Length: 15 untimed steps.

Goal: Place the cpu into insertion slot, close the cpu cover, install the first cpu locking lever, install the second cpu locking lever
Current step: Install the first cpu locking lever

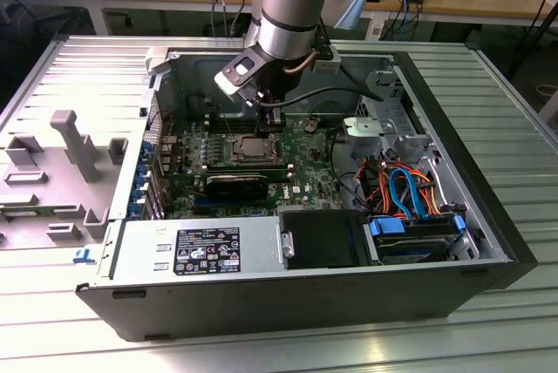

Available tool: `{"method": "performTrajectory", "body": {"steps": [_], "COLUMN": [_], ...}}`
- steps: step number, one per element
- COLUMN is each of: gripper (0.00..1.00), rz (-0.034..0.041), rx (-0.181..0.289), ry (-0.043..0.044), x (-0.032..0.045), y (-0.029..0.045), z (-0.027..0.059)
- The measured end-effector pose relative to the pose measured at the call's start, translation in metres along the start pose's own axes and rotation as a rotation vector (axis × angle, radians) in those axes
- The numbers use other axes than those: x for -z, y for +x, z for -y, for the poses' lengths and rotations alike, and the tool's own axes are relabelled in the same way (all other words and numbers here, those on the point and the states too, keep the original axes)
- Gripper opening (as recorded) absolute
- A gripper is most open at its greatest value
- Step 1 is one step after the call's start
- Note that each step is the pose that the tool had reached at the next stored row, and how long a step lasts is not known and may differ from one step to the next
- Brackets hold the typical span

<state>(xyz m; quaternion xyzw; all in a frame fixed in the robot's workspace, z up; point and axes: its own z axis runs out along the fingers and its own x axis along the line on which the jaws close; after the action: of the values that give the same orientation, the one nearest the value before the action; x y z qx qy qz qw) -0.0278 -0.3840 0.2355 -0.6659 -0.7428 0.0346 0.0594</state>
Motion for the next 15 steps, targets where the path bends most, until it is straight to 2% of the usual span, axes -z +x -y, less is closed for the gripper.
{"method": "performTrajectory", "body": {"steps": [15], "gripper": [0.11], "rz": [0.001], "rx": [0.008], "ry": [0.0003], "x": [0.0], "y": [0.0], "z": [0.0]}}
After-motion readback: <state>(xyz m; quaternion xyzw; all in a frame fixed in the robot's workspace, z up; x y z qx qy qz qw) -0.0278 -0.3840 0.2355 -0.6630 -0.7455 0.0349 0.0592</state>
